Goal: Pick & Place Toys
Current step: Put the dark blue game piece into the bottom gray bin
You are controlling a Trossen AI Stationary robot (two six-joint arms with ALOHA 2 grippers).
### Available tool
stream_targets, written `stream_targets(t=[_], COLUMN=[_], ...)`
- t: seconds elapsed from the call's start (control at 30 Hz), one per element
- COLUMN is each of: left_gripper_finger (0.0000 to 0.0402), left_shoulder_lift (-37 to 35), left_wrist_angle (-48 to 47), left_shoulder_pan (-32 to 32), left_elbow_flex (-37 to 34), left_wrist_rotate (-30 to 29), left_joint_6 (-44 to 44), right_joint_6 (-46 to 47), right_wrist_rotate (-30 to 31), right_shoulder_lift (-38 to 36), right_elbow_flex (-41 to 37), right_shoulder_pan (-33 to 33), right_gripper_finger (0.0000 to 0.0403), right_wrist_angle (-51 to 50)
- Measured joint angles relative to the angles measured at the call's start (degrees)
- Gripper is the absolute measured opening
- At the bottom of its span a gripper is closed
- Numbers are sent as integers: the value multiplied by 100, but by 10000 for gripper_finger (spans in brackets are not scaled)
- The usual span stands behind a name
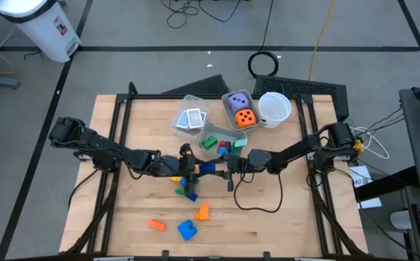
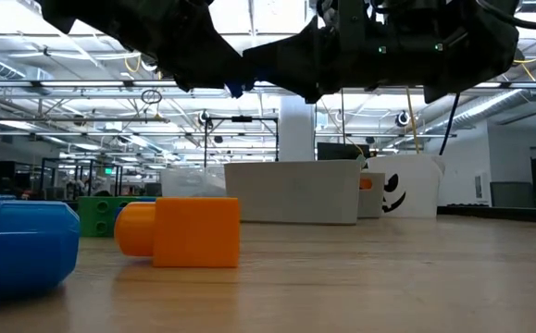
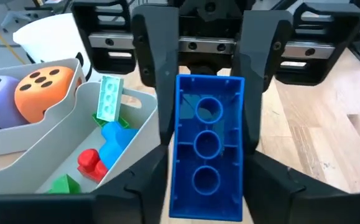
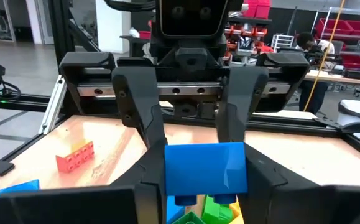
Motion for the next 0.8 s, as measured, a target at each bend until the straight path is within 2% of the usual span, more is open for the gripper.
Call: stream_targets(t=[0.1,0.23,0.37,0.47,0.6,0.8], left_gripper_finger=[220,245,257,260,258,259], left_shoulder_lift=[2,-80,-128,-177,-173,-173], left_wrist_angle=[53,135,152,159,162,207], left_shoulder_pan=[0,-2,-9,-5,35,62], left_elbow_flex=[0,7,15,13,11,11], left_wrist_rotate=[-7,9,14,12,-26,-29], left_joint_6=[-138,-136,-142,-138,-170,-319], right_joint_6=[15,9,-62,-170,55,379], right_wrist_rotate=[-6,114,799,1385,1403,1397], right_shoulder_lift=[-166,-698,-1319,-1631,-1671,-1278], right_elbow_flex=[-2,-2,-13,-185,-443,-658], right_shoulder_pan=[2,-22,-43,-145,-527,-1189], right_gripper_finger=[102,102,102,102,102,112], right_wrist_angle=[-229,-1122,-2169,-2408,-2411,-2412])
